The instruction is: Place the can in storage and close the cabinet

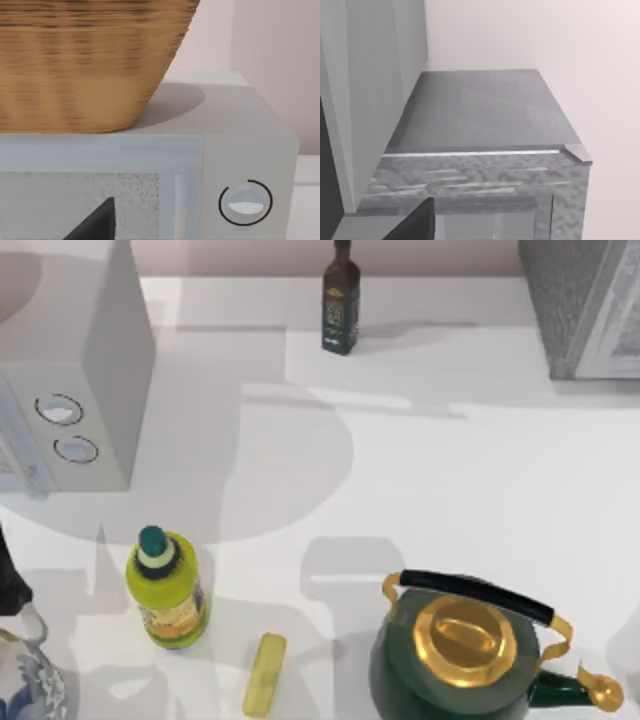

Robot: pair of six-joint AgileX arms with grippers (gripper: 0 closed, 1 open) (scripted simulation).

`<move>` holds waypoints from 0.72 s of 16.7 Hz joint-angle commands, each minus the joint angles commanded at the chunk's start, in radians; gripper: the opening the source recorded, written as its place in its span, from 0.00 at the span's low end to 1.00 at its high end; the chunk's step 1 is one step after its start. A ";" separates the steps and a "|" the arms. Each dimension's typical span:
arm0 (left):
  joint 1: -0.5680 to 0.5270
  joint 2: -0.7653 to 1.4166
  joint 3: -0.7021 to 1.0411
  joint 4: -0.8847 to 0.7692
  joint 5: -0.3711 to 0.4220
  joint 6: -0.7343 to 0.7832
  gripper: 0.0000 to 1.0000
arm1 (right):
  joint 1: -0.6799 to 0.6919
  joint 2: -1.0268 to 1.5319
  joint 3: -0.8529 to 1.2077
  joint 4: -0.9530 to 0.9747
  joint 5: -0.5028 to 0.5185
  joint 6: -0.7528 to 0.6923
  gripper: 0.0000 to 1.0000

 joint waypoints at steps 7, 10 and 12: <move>0.000 0.000 0.000 0.000 0.000 0.000 1.00 | 0.545 0.003 0.009 -0.029 0.547 0.010 1.00; 0.000 0.000 0.000 0.000 0.000 0.000 1.00 | 0.825 -0.010 0.003 -0.036 0.817 0.010 1.00; 0.000 0.000 0.000 0.000 0.000 0.000 1.00 | 0.997 -0.022 -0.004 -0.039 0.981 0.007 1.00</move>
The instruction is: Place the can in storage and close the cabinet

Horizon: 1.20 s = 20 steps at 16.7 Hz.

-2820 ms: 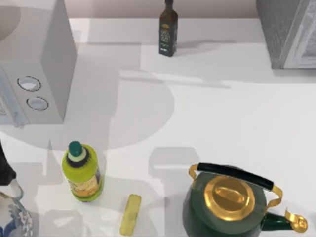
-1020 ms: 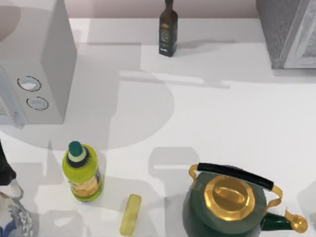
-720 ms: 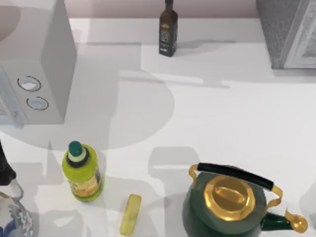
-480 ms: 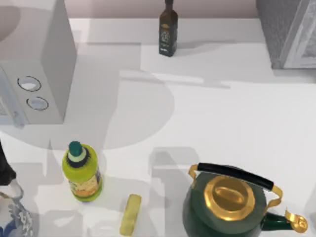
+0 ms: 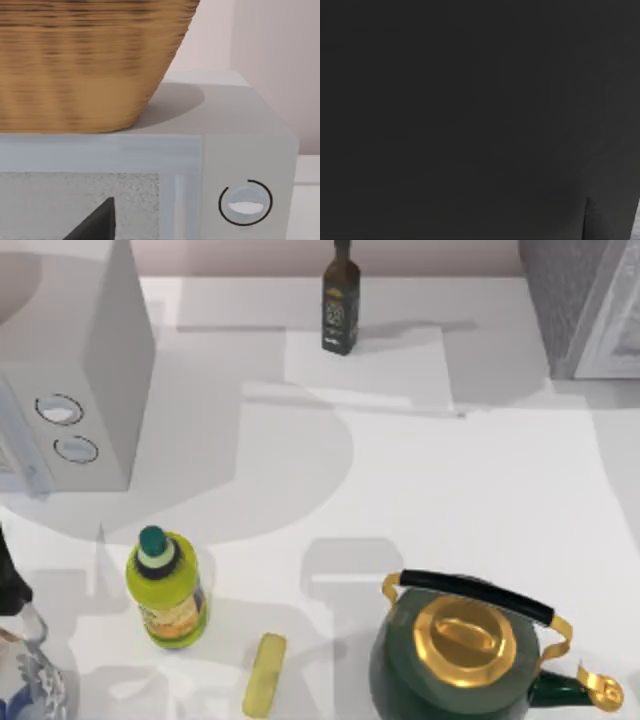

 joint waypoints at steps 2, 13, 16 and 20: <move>0.000 0.000 0.000 0.000 0.000 0.000 1.00 | 0.147 -0.013 -0.009 -0.001 0.142 -0.004 1.00; 0.000 0.000 0.000 0.000 0.000 0.000 1.00 | 0.328 -0.056 -0.018 -0.008 0.362 -0.027 1.00; 0.000 0.000 0.000 0.000 0.000 0.000 1.00 | 0.290 0.016 0.034 0.013 0.326 -0.026 1.00; 0.000 0.000 0.000 0.000 0.000 0.000 1.00 | 0.246 0.091 0.085 0.037 0.283 -0.025 1.00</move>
